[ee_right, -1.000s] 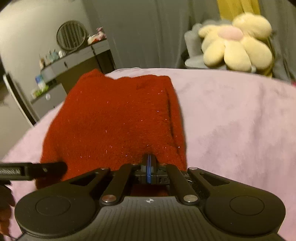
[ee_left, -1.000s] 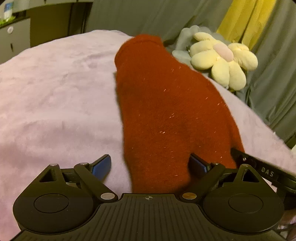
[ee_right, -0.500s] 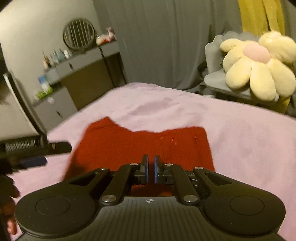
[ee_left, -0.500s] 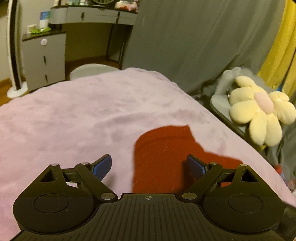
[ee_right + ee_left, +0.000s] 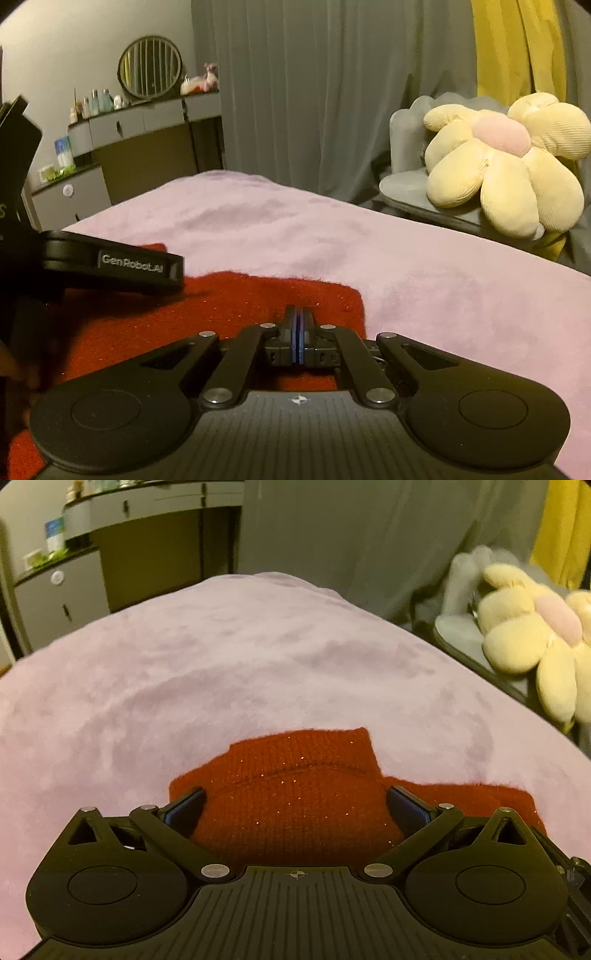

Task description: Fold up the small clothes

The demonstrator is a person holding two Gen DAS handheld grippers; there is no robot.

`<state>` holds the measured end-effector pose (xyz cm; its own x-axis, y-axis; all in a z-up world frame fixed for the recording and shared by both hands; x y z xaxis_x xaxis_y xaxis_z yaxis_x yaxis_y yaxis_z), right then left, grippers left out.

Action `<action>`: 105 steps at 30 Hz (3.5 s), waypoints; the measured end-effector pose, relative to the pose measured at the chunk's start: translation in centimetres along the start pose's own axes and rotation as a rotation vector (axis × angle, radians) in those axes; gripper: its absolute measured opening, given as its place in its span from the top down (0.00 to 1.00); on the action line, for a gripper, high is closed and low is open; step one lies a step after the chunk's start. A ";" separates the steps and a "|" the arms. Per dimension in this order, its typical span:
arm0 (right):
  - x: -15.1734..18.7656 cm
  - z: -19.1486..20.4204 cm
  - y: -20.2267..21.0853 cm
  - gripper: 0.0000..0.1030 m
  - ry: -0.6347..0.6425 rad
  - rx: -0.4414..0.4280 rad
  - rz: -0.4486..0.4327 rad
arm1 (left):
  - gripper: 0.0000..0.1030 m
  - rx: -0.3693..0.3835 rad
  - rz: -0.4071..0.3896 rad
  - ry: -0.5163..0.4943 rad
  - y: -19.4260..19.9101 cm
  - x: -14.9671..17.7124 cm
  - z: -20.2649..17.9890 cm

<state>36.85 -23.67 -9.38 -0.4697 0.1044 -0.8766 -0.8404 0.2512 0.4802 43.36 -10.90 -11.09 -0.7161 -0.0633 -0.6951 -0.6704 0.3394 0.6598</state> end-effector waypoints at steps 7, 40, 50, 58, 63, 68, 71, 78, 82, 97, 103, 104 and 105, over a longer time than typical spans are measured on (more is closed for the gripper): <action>-1.8 0.3 3.2 0.91 -0.004 0.035 0.025 | 0.00 0.008 0.013 -0.003 3.5 -0.6 0.2; 7.6 3.3 18.8 0.62 0.144 0.006 0.167 | 0.00 -0.035 0.093 -0.158 20.0 12.2 0.5; 11.3 0.9 25.9 0.05 0.188 0.069 0.360 | 0.00 -0.067 0.078 -0.225 26.9 14.7 -1.6; 10.4 -0.8 29.2 0.04 0.149 0.114 0.373 | 0.00 -0.071 0.108 -0.263 29.0 16.4 -2.7; 9.6 -0.7 29.8 0.04 0.128 0.133 0.391 | 0.00 -0.094 0.115 -0.227 29.7 16.3 -1.5; 8.9 -0.5 30.4 0.04 0.121 0.152 0.379 | 0.00 -0.094 0.139 -0.207 29.7 16.4 -0.9; 8.9 -0.5 30.3 0.04 0.138 0.172 0.393 | 0.00 -0.093 0.145 -0.219 29.8 16.5 -1.0; 8.9 -0.6 29.9 0.04 0.110 0.161 0.419 | 0.00 -0.085 0.152 -0.231 29.8 16.6 -1.2; 8.8 -0.4 29.9 0.04 0.113 0.161 0.413 | 0.00 -0.080 0.149 -0.229 29.8 16.6 -1.2; 8.5 -0.4 30.1 0.04 0.101 0.139 0.401 | 0.00 -0.077 0.158 -0.235 29.7 16.9 -1.2; 8.5 -0.2 30.2 0.04 0.110 0.137 0.399 | 0.00 -0.074 0.159 -0.235 29.7 16.9 -1.2; 8.5 -0.2 30.2 0.04 0.110 0.136 0.399 | 0.00 -0.074 0.160 -0.236 29.7 17.0 -1.2; 8.5 -0.2 30.2 0.04 0.111 0.136 0.398 | 0.00 -0.075 0.160 -0.236 29.7 17.0 -1.2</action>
<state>7.42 -15.34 -2.34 -0.7822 0.1168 -0.6120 -0.5484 0.3371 0.7653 11.08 -3.04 -2.95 -0.7548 0.2085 -0.6220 -0.5714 0.2566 0.7795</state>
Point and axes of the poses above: each gripper's, at about its wrist camera, not at the fingertips, and y roughly against the way its jaws point, z to its left, x to its underside, the point moved 8 cm from there along -y, roughly the way its jaws point, and after that the axes turned 15 degrees about x, right-handed, at the moved point
